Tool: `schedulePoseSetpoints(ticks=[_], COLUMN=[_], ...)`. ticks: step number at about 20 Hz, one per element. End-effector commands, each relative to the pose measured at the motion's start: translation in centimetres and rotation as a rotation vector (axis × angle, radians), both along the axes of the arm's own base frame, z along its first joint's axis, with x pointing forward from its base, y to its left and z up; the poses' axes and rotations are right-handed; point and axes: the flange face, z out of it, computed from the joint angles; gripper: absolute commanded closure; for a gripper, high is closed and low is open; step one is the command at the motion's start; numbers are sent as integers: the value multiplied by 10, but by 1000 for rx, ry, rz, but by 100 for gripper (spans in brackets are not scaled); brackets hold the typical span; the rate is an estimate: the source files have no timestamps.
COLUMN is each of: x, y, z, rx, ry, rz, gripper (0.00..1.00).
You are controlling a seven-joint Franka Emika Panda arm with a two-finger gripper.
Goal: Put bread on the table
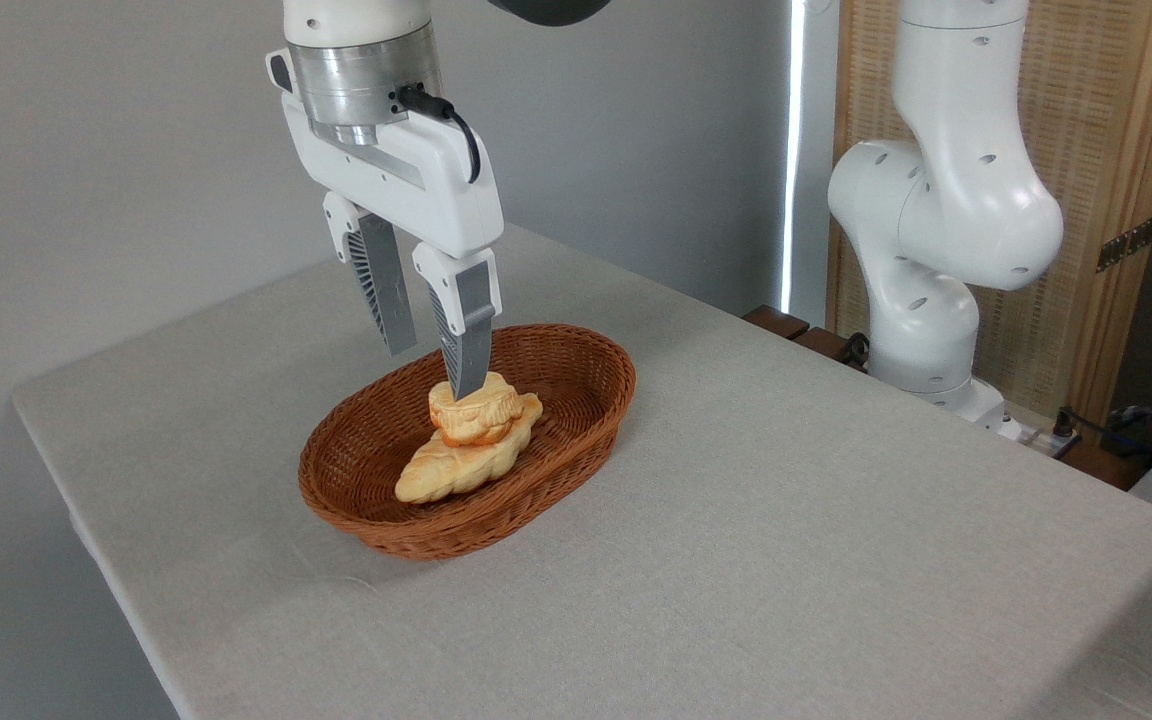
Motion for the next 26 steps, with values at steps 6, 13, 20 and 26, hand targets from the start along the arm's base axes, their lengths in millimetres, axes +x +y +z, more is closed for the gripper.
schedulePoseSetpoints(ticks=[6, 13, 20, 26], x=[-15, -34, -37, -39], y=[-24, -70, -85, -87], z=[-14, -47, -76, -88], rx=[-17, -8, -1, 9], ry=[32, 83, 66, 83], rz=[-28, -112, -144, -156], gripper=[0, 0, 0, 0])
